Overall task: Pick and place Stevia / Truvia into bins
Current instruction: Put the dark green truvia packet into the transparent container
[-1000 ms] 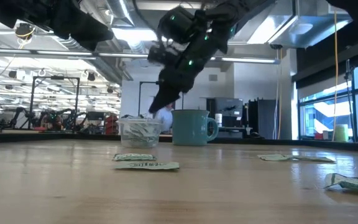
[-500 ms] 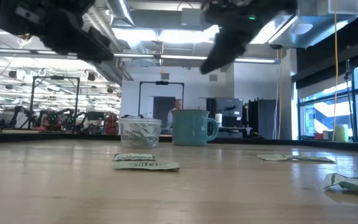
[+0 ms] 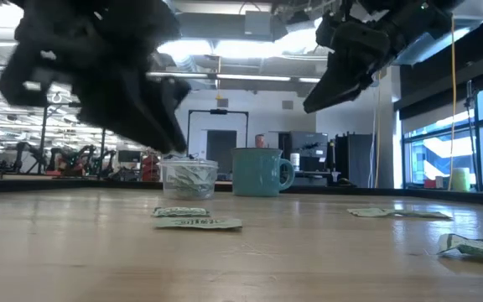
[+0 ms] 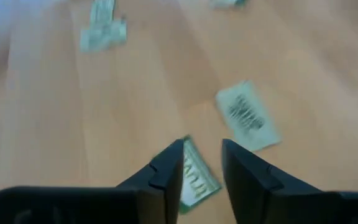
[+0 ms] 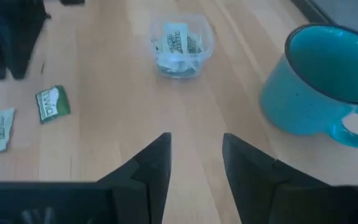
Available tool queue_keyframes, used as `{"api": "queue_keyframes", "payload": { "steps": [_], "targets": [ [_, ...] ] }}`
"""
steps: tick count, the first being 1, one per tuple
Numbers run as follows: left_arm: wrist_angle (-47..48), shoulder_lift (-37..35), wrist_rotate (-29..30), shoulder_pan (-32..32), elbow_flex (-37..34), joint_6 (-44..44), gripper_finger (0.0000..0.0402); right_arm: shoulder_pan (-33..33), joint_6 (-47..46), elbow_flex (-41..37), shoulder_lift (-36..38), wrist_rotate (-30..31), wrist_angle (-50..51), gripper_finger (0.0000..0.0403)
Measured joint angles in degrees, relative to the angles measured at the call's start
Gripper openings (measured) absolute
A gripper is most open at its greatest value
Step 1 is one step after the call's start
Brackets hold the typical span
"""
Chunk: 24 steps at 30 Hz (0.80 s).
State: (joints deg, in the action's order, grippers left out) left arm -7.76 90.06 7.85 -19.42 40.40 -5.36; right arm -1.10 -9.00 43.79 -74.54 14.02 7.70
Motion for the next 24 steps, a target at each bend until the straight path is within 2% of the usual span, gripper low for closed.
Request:
{"api": "queue_keyframes", "payload": {
  "steps": [5, 8, 16, 24],
  "targets": [
    [7.9, 6.8, 4.0, -0.7, 5.5, 2.4, 0.0102, 0.0, 0.2, 0.0, 0.1, 0.0, -0.6, 0.0147],
    [9.5, 9.3, 6.1, -0.8, 7.1, 3.8, 0.0102, 0.0, 0.3, 0.0, 0.1, 0.0, -0.6, 0.0147],
    [11.3, 12.3, 6.2, -0.9, 7.9, 7.7, 0.0098, -1.4, 0.2, 0.0, 0.1, -0.1, -0.6, 0.0147],
    [12.0, 12.4, 3.7, -0.9, 7.8, 8.7, 0.0035, -1.8, 0.2, 0.0, 0.1, -0.1, -0.5, 0.0147]
  ]
}}
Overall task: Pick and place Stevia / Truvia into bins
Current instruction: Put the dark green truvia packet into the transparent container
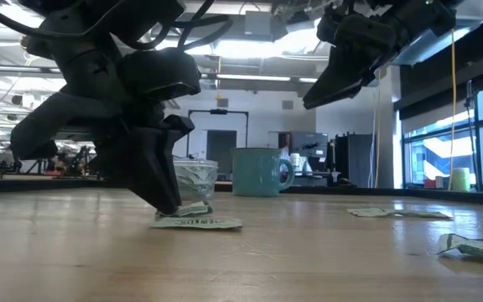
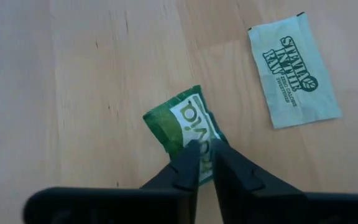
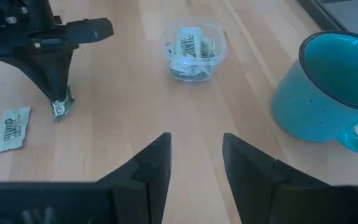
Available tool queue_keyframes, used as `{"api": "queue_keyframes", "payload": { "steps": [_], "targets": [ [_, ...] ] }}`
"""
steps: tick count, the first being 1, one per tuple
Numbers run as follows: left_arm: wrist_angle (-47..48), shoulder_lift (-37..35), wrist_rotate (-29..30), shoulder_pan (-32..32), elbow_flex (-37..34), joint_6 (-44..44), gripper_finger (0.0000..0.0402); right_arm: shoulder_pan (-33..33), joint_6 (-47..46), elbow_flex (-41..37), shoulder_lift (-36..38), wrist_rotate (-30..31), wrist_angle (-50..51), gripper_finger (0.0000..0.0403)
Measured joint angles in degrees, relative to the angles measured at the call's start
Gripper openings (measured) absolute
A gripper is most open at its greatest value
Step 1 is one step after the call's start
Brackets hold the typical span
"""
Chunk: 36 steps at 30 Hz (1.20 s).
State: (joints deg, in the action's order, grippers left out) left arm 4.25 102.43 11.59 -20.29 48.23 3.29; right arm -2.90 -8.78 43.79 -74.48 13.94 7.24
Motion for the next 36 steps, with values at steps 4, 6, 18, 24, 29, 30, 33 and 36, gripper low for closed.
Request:
{"api": "queue_keyframes", "payload": {
  "steps": [4, 6, 18, 24, 29, 30, 33, 36],
  "targets": [
    [0.1, 0.0, -0.3, 0.0, -0.1, 0.0, 0.0007, 0.0, 0.0, 0.0, 0.0, 0.0, 0.3, 0.0147],
    [0.1, 0.0, -0.3, 0.0, -0.1, 0.0, 0.0006, 0.0, 0.0, 0.0, 0.0, 0.0, 0.8, 0.0147],
    [6.0, -17.6, 0.2, 1.6, -0.4, 0.3, 0.0003, -0.5, -1.5, 0.0, 0.0, -3.4, 4.7, 0.0147],
    [8.9, -25.5, 6.4, 10.5, -0.2, -0.7, 0.0003, -0.4, -1.4, 0.0, 0.0, -3.5, 5.3, 0.0147],
    [12.5, -25.1, 0.3, 20.4, -0.2, -3.3, 0.0003, -0.4, -1.5, 0.0, 0.0, -3.5, 5.9, 0.0147],
    [13.3, -24.4, -0.5, 22.0, -0.2, -3.5, 0.0003, -0.4, -1.5, 0.0, 0.0, -3.5, 6.2, 0.0147],
    [15.0, -22.6, -3.9, 26.0, -0.3, -3.9, 0.0003, -0.4, -2.7, 0.1, 0.0, -3.5, 7.6, 0.0147],
    [14.6, -20.2, -6.3, 28.4, -0.3, -4.5, 0.0003, -0.4, -2.9, 0.1, 0.0, -3.5, 8.6, 0.0147]
  ]
}}
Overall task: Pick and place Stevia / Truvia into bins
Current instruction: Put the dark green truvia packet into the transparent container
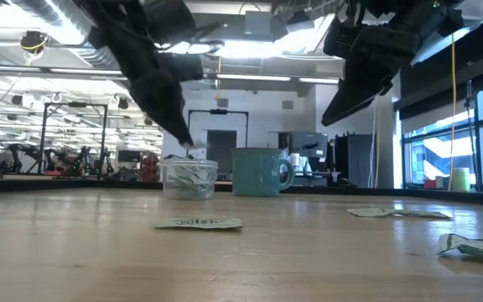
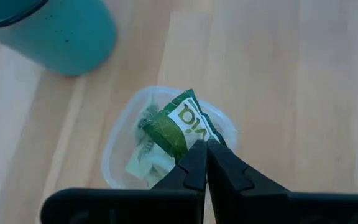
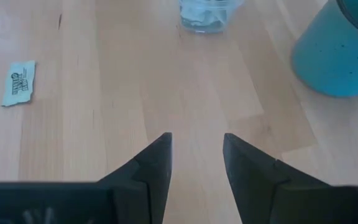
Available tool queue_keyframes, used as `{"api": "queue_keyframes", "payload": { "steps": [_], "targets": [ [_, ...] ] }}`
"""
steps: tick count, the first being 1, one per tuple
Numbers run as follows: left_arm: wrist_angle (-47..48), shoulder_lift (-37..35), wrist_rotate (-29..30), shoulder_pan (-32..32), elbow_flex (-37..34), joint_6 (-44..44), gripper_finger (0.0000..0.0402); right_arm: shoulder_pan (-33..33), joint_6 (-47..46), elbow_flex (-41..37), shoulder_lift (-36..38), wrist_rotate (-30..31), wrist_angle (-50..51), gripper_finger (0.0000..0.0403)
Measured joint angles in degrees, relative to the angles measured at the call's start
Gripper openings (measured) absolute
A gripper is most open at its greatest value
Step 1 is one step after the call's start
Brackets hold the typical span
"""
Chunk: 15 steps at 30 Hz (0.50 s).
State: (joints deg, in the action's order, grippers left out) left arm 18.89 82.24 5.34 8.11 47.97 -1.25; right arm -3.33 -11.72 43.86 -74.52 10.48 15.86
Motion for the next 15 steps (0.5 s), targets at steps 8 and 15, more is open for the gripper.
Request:
{"api": "queue_keyframes", "payload": {
  "steps": [8, 15],
  "targets": [
    [-0.3, 5.5, -0.2, 3.3, 0.0, -1.9, 0.0004, -0.3, 0.0, 0.0, 0.0, -1.7, 0.2, 0.0147],
    [-0.5, 4.4, -3.9, 3.5, 0.0, -3.0, 0.0049, -2.9, 0.0, 0.0, 0.0, -6.1, 0.0, 0.0147]
  ]
}}
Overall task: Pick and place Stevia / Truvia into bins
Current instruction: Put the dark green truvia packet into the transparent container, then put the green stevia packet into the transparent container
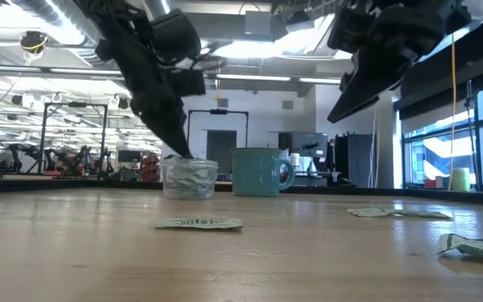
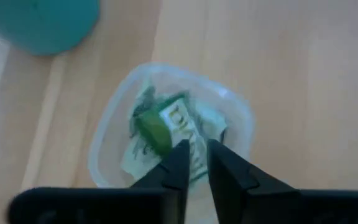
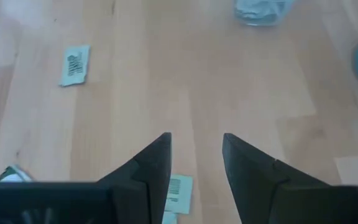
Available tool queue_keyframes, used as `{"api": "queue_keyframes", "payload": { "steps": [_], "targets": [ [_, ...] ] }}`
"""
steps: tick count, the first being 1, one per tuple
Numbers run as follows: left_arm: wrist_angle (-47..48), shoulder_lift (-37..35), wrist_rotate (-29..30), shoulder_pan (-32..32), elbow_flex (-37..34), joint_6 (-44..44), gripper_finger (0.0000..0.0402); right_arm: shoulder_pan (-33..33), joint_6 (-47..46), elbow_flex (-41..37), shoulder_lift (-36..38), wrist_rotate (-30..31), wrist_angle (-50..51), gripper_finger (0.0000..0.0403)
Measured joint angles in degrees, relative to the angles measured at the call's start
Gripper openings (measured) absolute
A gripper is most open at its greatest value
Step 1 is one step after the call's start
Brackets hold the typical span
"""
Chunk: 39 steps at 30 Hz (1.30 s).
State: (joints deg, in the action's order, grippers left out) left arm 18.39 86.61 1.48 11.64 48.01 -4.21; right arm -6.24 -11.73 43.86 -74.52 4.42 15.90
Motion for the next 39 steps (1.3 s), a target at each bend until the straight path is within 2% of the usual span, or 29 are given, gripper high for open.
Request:
{"api": "queue_keyframes", "payload": {
  "steps": [6, 12, 15, 22, 27, 33, 39],
  "targets": [
    [1.0, -5.8, 0.4, -0.3, 0.0, 0.0, 0.0099, -2.8, -1.2, 0.0, 0.0, 0.0, 2.1, 0.0147],
    [0.1, -13.5, -3.5, -1.5, -0.7, 3.7, 0.0111, -6.3, -9.3, 0.0, -0.5, 1.5, 11.1, 0.0147],
    [-5.2, -17.7, -5.1, -3.0, -4.2, 6.4, 0.0106, -8.5, -15.8, 0.0, -0.9, 2.0, 16.2, 0.0147],
    [-29.3, -26.6, -7.7, -6.6, -17.3, 9.7, 0.0098, -14.1, -22.7, 0.0, -4.6, 4.3, 19.7, 0.0147],
    [-38.9, -28.9, -6.5, -7.8, -23.4, 11.1, 0.0097, -15.0, -22.6, 0.0, -10.0, 6.5, 19.6, 0.0132],
    [-39.2, -28.6, -6.1, -7.9, -24.3, 11.2, 0.0097, -15.0, -22.7, 0.0, -15.6, 5.1, 18.8, 0.0100],
    [-39.2, -28.6, -6.1, -7.9, -24.3, 11.5, 0.0097, -15.0, -24.1, 0.2, -16.9, 3.4, 17.9, 0.0086]
  ]
}}
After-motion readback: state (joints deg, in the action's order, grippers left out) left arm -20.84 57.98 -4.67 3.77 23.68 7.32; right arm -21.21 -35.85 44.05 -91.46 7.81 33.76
